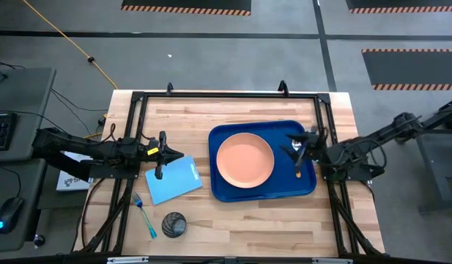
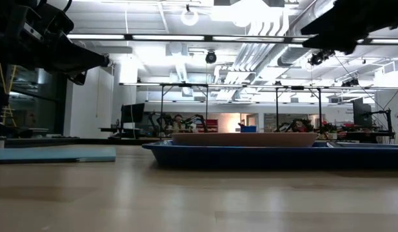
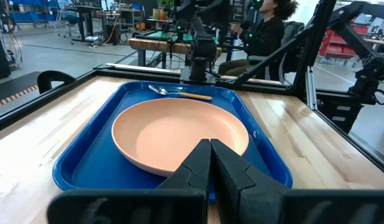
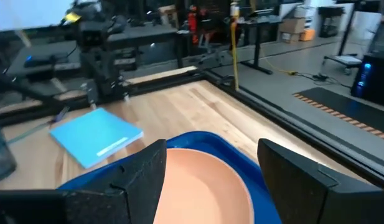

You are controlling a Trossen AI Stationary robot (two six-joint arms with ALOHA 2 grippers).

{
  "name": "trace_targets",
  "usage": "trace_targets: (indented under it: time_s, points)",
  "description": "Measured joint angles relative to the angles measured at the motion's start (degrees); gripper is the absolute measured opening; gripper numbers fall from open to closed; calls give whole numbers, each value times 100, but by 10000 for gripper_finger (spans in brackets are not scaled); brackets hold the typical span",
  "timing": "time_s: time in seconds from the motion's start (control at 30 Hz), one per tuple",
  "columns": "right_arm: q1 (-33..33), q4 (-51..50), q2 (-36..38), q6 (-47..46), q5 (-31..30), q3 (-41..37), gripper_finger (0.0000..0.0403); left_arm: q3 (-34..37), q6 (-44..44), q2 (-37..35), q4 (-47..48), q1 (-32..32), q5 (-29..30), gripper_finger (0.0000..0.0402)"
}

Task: Pick and place plate/cup/fork/spoon on tray
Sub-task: Put the blue fork on the blue serving tray to the right of the pink plate

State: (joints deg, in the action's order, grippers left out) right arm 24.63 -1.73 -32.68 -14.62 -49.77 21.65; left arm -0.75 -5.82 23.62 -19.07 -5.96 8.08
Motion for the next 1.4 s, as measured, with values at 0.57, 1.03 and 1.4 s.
trace_targets:
  time_s: [0.57, 1.03, 1.4]
  points:
    - [615, -335, 581, 6, -413, 0, 245, 0, 0, 2, -36, 1, 1, 0]
    - [624, -311, 419, -36, -530, 0, 245, -259, 47, 100, -1932, 34, 85, 3]
    - [624, -188, 417, -51, -560, 0, 245, -3508, -463, 1850, 3499, -668, -51, 161]
